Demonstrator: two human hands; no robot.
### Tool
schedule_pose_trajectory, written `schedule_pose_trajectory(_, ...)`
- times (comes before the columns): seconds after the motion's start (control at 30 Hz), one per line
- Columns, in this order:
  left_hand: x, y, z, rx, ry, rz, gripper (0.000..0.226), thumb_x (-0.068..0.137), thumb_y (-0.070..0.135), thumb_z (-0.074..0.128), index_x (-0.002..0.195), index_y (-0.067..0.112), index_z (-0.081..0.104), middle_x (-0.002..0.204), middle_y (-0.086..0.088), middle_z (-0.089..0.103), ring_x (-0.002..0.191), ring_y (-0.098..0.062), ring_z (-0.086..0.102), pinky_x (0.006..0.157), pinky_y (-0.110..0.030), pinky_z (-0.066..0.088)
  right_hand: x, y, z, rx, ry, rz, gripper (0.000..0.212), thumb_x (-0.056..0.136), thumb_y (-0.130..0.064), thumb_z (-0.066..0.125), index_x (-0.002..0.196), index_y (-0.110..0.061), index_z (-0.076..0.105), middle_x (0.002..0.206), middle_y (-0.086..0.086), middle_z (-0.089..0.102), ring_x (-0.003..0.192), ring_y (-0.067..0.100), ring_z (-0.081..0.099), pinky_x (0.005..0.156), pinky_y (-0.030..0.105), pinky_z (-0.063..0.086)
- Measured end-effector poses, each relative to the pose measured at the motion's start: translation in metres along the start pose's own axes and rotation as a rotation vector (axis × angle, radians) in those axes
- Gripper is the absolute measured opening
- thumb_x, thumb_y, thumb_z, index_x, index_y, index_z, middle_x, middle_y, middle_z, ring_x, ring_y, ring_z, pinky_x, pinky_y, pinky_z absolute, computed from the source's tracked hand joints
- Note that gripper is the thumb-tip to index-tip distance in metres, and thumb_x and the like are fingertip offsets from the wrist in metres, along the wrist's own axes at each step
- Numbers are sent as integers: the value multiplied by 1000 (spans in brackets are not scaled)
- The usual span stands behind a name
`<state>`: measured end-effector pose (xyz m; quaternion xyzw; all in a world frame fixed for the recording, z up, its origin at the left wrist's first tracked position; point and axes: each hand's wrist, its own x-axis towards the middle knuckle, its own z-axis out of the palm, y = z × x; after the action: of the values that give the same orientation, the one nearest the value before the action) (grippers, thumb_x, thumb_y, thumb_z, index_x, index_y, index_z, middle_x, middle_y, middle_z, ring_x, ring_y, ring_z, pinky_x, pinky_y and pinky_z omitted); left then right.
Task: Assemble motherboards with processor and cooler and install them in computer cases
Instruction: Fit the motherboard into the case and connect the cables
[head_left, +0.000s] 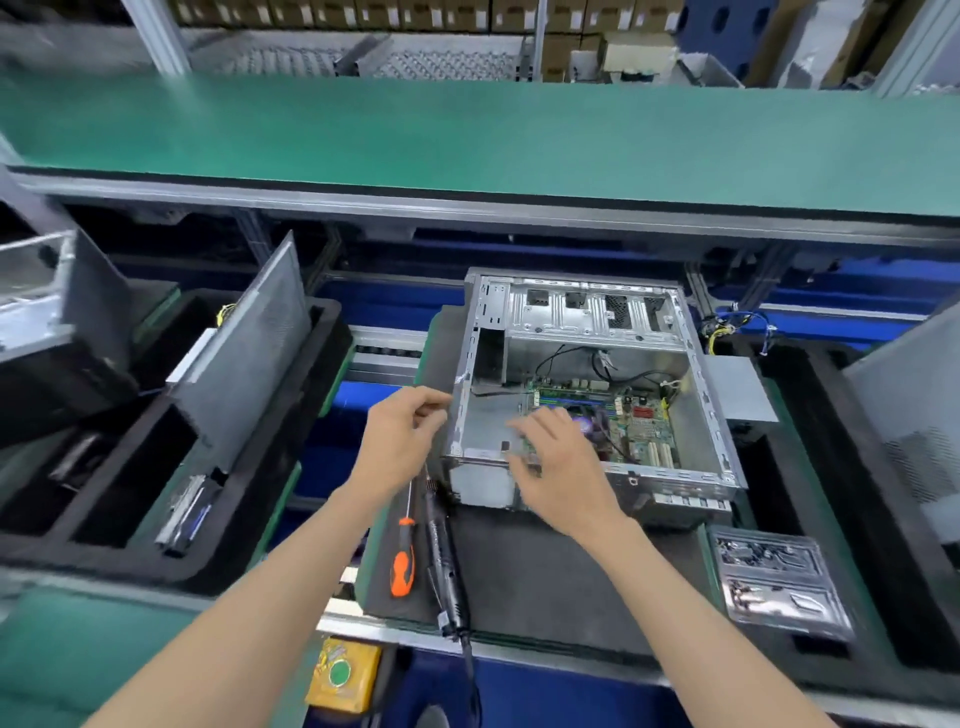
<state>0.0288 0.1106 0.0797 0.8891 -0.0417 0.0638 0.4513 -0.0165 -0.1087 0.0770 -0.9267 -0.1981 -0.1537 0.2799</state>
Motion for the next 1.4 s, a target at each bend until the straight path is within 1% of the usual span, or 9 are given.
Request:
schedule_pose_trajectory(0.07, -3, -15, -13, 23, 10, -92, 20, 92, 10, 66, 104, 24, 74, 100, 11, 70, 91, 0, 63, 87, -16, 48, -6, -14, 6, 35, 1, -56, 18, 87, -5, 70, 105, -3, 65, 95, 5, 59, 90, 26, 55, 77, 35, 49)
schedule_pose_trajectory(0.2, -12, -50, -30, 135, 52, -212, 17, 92, 12, 65, 105, 17, 76, 95, 10, 71, 81, 9, 59, 75, 3, 37, -23, -30, 31, 51, -126, -46, 9, 91, -10, 64, 98, -4, 65, 90, 6, 61, 82, 28, 60, 66, 41, 52)
schedule_pose_trajectory(0.33, -25, -85, -36, 189, 45, -331, 24, 96, 7, 58, 114, 12, 74, 107, -3, 74, 91, -9, 63, 83, -15, 42, -36, -38, 63, 58, -333, 115, 18, 97, -25, 57, 109, -12, 61, 100, 4, 63, 91, 29, 60, 79, 39, 47)
schedule_pose_trajectory(0.5, -29, -119, -23, 234, -81, -376, 32, 98, 4, 56, 127, 12, 67, 117, -7, 71, 100, -16, 63, 86, -20, 45, -45, -46, 97, 61, -469, 319, 17, 97, -37, 53, 103, -21, 53, 100, -2, 57, 92, 25, 55, 82, 38, 45)
schedule_pose_trajectory(0.73, 1, -137, 2, 318, -167, -313, 26, 99, 11, 56, 120, 15, 72, 98, -3, 63, 87, -25, 63, 76, -36, 54, -40, -47, 122, 135, -447, 562, 35, 94, -44, 57, 121, -22, 53, 110, -4, 57, 105, 21, 53, 90, 37, 46)
schedule_pose_trajectory(1.0, 14, -151, 14, 283, -163, -310, 13, 93, 11, 69, 104, 7, 77, 94, -2, 66, 89, -22, 64, 79, -32, 53, -36, -51, 138, 140, -470, 694, 44, 89, -48, 66, 118, -19, 52, 114, 1, 58, 106, 27, 56, 85, 37, 46)
schedule_pose_trajectory(1.13, 16, -153, 20, 363, -190, -280, 10, 97, 8, 60, 99, 7, 70, 97, -4, 63, 86, -19, 56, 71, -27, 40, -31, -53, 146, 111, -492, 743, 47, 87, -49, 67, 116, -16, 51, 117, 6, 58, 109, 32, 56, 86, 39, 48)
schedule_pose_trajectory(1.23, 16, -151, 26, 403, -207, -277, 11, 100, 6, 53, 97, 7, 63, 102, -6, 57, 85, -20, 53, 69, -29, 37, -26, -54, 148, 84, -500, 758, 38, 87, -47, 66, 99, -17, 47, 108, 8, 59, 100, 33, 59, 73, 38, 47)
schedule_pose_trajectory(1.4, 6, -147, 16, 94, -49, -367, 17, 97, 8, 57, 87, 20, 63, 81, 3, 67, 75, -11, 65, 62, -23, 51, -33, -56, 145, 97, -483, 726, 35, 87, -46, 61, 95, -18, 41, 103, 6, 57, 97, 33, 57, 68, 36, 39)
